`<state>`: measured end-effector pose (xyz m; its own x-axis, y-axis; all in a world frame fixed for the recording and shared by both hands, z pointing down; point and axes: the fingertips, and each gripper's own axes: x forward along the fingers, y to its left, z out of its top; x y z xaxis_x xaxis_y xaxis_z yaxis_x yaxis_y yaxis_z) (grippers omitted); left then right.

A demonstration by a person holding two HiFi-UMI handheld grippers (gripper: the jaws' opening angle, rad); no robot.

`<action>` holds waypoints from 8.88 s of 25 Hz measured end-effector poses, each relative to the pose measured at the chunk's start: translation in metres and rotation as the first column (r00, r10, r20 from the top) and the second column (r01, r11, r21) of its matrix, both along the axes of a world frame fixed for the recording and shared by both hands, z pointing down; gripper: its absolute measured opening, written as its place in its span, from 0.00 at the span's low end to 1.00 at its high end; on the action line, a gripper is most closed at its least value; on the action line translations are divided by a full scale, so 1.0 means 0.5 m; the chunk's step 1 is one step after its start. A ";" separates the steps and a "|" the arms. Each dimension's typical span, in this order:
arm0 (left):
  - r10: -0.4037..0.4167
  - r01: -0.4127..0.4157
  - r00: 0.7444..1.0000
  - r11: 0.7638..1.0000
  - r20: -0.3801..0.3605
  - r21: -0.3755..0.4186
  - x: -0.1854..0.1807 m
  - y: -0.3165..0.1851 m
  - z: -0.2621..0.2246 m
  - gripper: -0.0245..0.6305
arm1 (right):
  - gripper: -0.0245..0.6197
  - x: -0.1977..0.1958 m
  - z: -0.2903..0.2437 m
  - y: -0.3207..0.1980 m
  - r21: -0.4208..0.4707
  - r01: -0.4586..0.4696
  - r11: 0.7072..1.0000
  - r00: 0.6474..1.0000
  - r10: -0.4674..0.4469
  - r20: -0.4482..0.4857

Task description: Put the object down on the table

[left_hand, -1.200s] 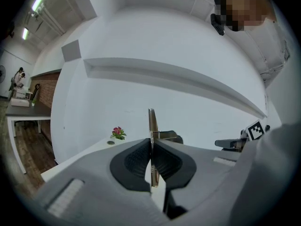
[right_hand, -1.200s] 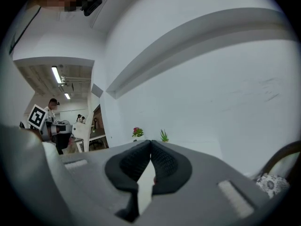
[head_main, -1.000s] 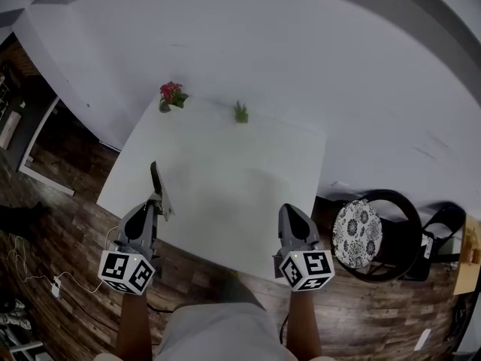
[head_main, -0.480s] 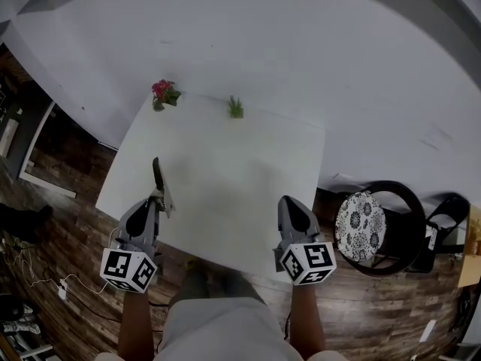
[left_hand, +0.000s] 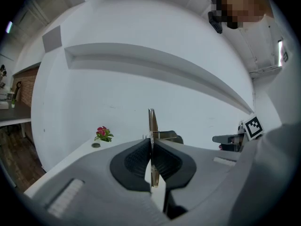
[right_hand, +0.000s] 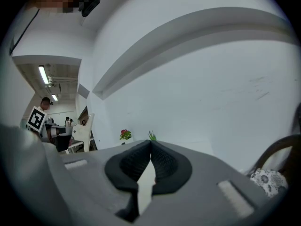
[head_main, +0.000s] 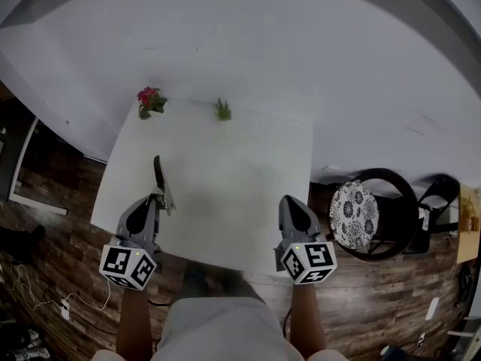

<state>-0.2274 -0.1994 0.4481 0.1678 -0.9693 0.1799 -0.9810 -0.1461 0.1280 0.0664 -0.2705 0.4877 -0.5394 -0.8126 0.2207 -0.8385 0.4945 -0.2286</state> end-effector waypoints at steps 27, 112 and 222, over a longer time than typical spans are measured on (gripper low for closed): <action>0.203 -0.203 0.979 0.977 -0.005 -0.071 -0.070 -0.146 0.060 0.05 | 0.04 -0.098 -0.003 -0.035 -0.003 -0.144 0.990 0.989 0.144 0.017; 0.730 -0.407 0.247 0.675 0.637 -0.615 0.103 -0.189 0.468 0.05 | 0.04 -0.082 -0.007 -0.065 0.007 -0.115 0.993 0.993 0.115 -0.011; 0.198 -0.193 0.931 0.980 0.306 -0.049 -0.046 -0.136 -0.003 0.05 | 0.04 -0.078 -0.089 0.010 0.080 -0.091 0.993 0.995 0.093 -0.020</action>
